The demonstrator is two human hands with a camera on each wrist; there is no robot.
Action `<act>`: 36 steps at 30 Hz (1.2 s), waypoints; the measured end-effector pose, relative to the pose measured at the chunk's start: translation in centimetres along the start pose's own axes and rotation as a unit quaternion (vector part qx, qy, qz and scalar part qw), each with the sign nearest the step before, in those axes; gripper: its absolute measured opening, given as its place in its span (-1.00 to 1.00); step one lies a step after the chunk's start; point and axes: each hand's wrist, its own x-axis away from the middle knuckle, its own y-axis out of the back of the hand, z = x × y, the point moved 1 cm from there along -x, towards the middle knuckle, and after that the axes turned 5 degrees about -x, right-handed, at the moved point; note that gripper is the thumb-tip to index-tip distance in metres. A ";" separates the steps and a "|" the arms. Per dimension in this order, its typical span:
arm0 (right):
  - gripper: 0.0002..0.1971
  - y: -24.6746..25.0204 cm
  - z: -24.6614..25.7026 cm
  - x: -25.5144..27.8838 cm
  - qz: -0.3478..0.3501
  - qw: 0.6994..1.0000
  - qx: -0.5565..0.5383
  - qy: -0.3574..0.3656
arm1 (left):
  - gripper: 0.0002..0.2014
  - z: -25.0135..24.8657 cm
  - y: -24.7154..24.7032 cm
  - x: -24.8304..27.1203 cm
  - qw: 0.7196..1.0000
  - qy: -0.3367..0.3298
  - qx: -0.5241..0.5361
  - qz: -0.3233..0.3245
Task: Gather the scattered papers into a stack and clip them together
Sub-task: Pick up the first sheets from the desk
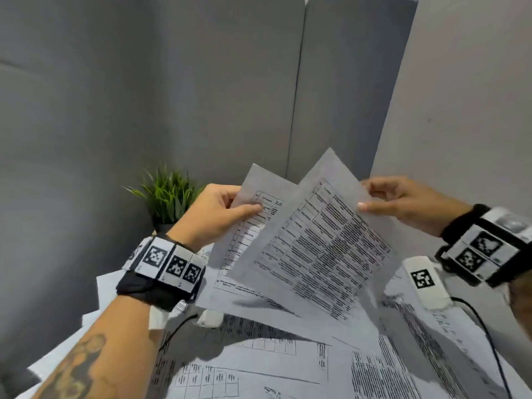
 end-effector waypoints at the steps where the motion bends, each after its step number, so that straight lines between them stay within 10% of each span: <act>1: -0.50 -0.9 -0.1 -0.6 0.005 1.000 0.009 0.010 | -0.83 -0.1 0.1 0.0 1.000 -0.001 0.002 0.004; 8: -0.91 -4.1 0.5 -2.3 -0.100 0.988 0.058 0.100 | -0.72 -0.4 1.4 0.2 0.995 -0.005 0.095 -0.037; 15: -0.89 -3.6 0.5 -2.9 -0.303 0.929 -0.139 0.162 | -0.24 1.3 2.5 0.3 0.964 0.024 0.260 0.046; 18: -0.82 -5.1 0.1 -3.1 -0.340 0.910 -0.177 0.156 | -0.42 0.9 1.2 0.5 0.974 0.037 0.219 0.048; 23: -0.77 -6.8 -0.8 -3.5 -0.277 0.912 -0.280 0.112 | -0.76 2.1 0.1 -0.3 0.989 0.056 0.114 -0.075; 33: -0.52 -8.9 -3.5 -3.4 -0.163 0.948 -0.272 -0.008 | -0.47 5.5 -0.5 0.0 0.993 0.101 0.038 0.048; 36: -0.55 -9.0 -3.5 -3.9 -0.161 0.947 -0.278 -0.025 | -0.70 5.0 0.1 0.1 0.995 0.100 0.030 0.000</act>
